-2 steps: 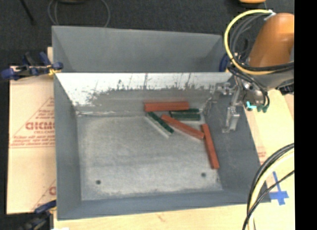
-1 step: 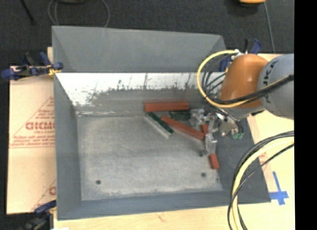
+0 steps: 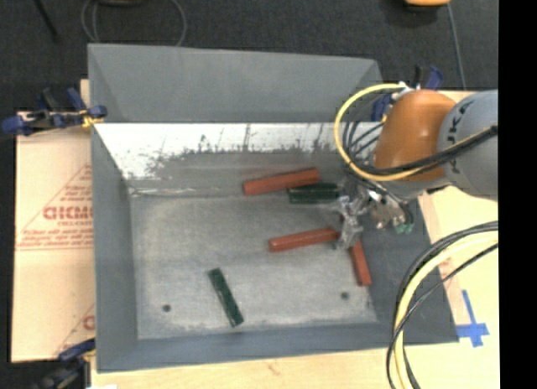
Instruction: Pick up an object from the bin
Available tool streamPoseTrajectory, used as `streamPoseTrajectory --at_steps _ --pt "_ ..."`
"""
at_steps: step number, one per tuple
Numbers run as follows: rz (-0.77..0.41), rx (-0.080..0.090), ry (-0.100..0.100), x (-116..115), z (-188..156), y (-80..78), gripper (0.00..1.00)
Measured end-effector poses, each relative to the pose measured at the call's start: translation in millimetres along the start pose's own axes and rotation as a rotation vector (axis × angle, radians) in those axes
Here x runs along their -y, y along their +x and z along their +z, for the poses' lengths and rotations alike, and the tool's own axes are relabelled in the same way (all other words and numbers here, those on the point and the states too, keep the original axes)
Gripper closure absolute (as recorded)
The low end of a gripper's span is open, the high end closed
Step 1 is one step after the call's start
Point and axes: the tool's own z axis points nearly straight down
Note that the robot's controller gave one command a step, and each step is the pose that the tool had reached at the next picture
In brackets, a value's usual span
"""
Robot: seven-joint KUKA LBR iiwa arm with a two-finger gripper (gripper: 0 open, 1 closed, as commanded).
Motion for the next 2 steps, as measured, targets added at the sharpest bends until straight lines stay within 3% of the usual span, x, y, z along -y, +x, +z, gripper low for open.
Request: streamPoseTrajectory --at_steps 1,2 --pt "0.063 -0.004 -0.004 -14.8 0.4 62.5 1.00" --pt "0.085 0.000 -0.003 -11.6 0.3 60.2 1.00"
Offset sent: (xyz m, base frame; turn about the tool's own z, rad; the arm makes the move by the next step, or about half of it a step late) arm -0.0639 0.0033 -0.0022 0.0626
